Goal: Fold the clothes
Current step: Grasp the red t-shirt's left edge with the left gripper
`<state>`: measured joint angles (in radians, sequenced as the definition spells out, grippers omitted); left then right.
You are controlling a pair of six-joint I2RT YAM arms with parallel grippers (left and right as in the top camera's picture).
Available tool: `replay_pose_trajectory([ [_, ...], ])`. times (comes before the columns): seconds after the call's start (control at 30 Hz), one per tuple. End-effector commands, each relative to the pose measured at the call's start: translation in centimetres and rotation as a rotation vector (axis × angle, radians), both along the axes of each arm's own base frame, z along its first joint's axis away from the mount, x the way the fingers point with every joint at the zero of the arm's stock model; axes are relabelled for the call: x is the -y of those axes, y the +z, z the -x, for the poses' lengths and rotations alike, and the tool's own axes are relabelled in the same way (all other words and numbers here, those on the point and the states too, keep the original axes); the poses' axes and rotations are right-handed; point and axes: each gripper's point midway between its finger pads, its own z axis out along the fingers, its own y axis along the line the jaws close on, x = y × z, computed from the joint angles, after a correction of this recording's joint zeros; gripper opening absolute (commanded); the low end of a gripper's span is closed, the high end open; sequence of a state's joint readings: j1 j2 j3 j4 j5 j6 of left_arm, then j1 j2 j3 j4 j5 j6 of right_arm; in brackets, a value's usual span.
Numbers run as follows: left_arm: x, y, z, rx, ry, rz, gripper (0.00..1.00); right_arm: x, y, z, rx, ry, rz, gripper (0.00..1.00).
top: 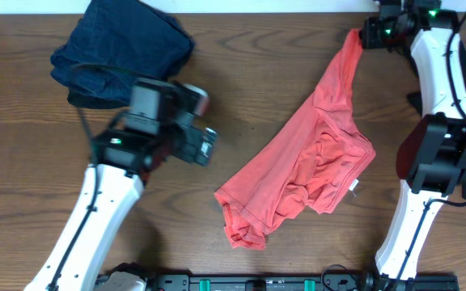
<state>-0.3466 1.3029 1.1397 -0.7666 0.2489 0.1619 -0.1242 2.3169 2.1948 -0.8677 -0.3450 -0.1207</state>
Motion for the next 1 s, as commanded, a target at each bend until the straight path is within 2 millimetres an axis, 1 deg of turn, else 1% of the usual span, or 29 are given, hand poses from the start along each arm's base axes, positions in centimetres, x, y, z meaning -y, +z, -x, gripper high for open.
replay_pose_trajectory([
  [0.0, 2.6, -0.6, 2.2, -0.046, -0.123, -0.018, 0.98, 0.1, 0.4, 0.1, 0.003, 0.004, -0.029, 0.01],
  [0.07, 3.8, -1.4, 4.0, -0.104, -0.182, -0.026, 0.98, 0.2, 0.4, 0.2, -0.002, 0.005, -0.028, 0.01],
  [0.17, 6.3, -2.3, 6.5, -0.179, -0.284, 0.0, 0.98, 0.3, 0.2, 0.5, -0.014, 0.003, -0.029, 0.01],
  [0.27, 8.5, -3.6, 8.1, -0.218, -0.37, -0.023, 0.98, 0.2, 0.0, 0.7, -0.027, 0.003, -0.031, 0.01],
  [0.33, 9.7, -4.8, 9.2, -0.251, -0.421, -0.046, 0.98, 0.2, 0.0, 0.8, -0.03, 0.003, -0.032, 0.01],
  [0.37, 10.3, -5.7, 9.9, -0.278, -0.447, -0.066, 0.98, 0.2, 0.0, 0.8, -0.033, 0.003, -0.032, 0.01],
  [0.43, 10.6, -6.9, 10.7, -0.317, -0.47, -0.102, 0.99, 0.2, -0.1, 1.0, -0.04, 0.003, -0.033, 0.01],
  [0.53, 10.5, -8.9, 11.5, -0.378, -0.485, -0.165, 0.95, 0.2, -0.2, 1.2, -0.051, 0.003, -0.034, 0.01],
  [0.67, 10.9, -10.4, 11.8, -0.418, -0.49, -0.186, 0.95, 0.2, -0.3, 1.3, -0.054, 0.003, -0.034, 0.01],
  [0.8, 11.8, -12.0, 11.9, -0.435, -0.504, -0.2, 0.93, 0.2, -0.3, 1.3, -0.055, 0.003, -0.034, 0.01],
  [0.87, 12.1, -12.8, 11.9, -0.446, -0.498, -0.205, 0.89, 0.2, -0.3, 1.3, -0.055, 0.003, -0.034, 0.01],
  [0.9, 12.3, -13.2, 11.9, -0.45, -0.496, -0.209, 0.84, 0.2, -0.3, 1.3, -0.055, 0.002, -0.034, 0.01],
  [0.97, 12.3, -14.0, 11.7, -0.462, -0.475, -0.218, 0.72, 0.3, -0.3, 1.3, -0.056, -0.001, -0.029, 0.01],
])
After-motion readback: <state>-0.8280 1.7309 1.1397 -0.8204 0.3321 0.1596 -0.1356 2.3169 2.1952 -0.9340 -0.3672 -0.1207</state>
